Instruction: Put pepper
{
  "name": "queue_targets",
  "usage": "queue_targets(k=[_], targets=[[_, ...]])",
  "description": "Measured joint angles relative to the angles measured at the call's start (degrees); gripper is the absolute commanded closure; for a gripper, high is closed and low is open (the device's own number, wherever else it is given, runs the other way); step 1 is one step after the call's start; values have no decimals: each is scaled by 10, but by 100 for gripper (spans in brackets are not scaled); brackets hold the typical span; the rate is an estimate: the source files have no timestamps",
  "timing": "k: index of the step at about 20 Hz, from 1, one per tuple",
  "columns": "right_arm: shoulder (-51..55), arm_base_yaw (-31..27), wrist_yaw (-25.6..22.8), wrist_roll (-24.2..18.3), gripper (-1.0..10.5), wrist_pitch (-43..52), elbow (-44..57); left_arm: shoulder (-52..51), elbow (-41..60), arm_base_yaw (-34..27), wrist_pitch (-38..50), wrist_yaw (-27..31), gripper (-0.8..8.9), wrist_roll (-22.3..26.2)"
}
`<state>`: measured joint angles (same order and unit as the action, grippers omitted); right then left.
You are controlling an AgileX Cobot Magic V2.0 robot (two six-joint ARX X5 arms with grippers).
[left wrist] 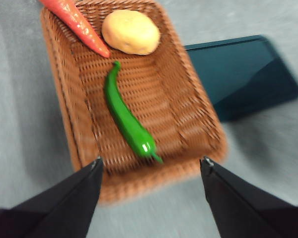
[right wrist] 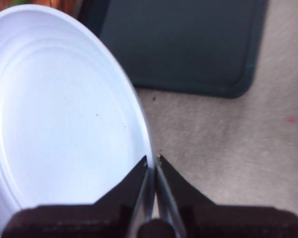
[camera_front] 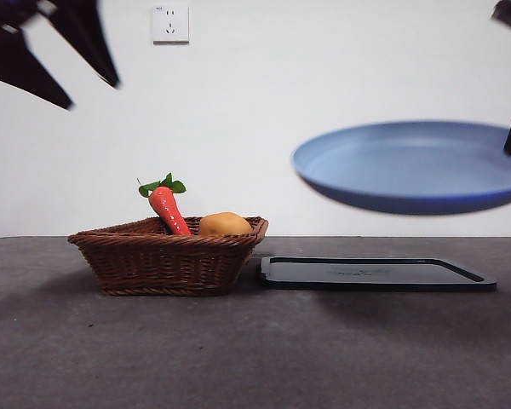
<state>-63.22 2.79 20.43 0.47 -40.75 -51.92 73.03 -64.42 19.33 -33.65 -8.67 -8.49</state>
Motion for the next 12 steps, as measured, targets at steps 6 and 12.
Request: queue_targets(k=[6,12], targets=[[63,-9,0,7,941,-19,-8,209,-145,40,2,77,468,-1],[83,-9,0,14,941,-25,-8,324,-193,43,-1,106,469,-1]])
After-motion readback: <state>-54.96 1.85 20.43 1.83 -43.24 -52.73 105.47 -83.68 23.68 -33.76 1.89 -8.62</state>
